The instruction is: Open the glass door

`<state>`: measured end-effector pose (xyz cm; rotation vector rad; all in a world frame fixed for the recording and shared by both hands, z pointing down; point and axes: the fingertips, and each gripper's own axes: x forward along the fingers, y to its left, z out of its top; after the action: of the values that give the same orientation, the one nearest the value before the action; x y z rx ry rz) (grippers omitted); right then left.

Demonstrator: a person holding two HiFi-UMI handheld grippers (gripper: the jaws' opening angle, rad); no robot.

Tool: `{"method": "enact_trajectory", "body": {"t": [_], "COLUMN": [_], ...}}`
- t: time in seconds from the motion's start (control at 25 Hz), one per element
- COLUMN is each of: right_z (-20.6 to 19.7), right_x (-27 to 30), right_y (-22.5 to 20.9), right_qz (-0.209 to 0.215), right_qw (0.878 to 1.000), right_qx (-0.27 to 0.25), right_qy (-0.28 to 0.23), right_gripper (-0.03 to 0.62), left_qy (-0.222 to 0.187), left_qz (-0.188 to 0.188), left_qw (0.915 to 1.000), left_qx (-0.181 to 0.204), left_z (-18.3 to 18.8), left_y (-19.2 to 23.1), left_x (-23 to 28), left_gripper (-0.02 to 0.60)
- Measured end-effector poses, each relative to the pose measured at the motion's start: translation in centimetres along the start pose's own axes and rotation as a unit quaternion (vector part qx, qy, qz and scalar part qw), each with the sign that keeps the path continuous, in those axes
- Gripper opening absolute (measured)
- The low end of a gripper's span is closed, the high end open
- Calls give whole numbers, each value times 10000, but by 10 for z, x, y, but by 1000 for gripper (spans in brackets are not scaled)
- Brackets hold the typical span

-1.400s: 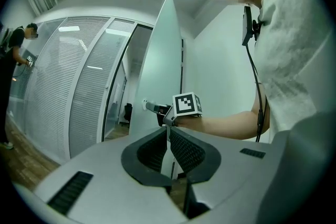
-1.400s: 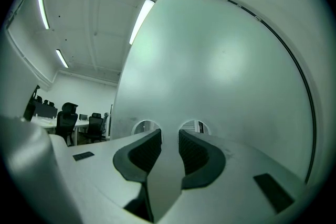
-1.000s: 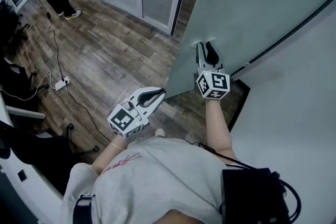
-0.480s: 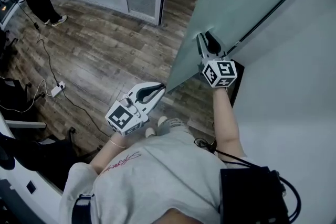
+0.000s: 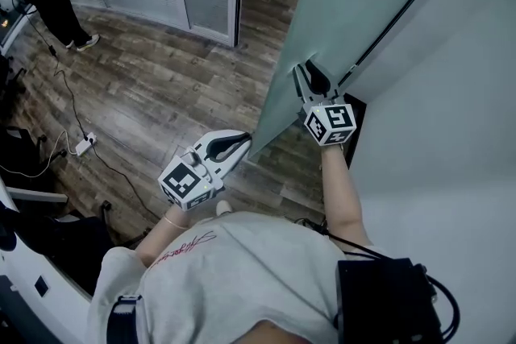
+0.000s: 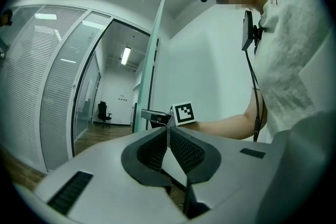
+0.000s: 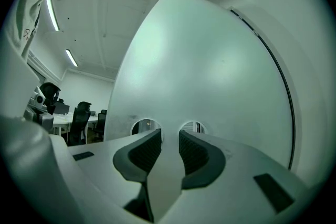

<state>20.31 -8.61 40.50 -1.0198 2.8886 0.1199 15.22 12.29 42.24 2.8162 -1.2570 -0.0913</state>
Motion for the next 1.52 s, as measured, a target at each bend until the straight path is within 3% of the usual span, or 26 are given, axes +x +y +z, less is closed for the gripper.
{"method": "enact_trajectory", "body": {"t": [0.68, 1.52], "right_z": [16, 26], "right_x": [-84, -196], "right_y": [-8, -47], "right_qz": [543, 773], "right_qw": [9985, 9969], "right_qx": [7, 70], "right_qy": [84, 126], "right_gripper": [114, 114], "left_qy": [-102, -127], "left_qz": [-20, -764], "left_qw": [9998, 9969], "left_qx": [-187, -168], "left_z": [9, 2], "left_y": [-88, -188], "left_x": [52, 121], "left_gripper": [35, 35]}}
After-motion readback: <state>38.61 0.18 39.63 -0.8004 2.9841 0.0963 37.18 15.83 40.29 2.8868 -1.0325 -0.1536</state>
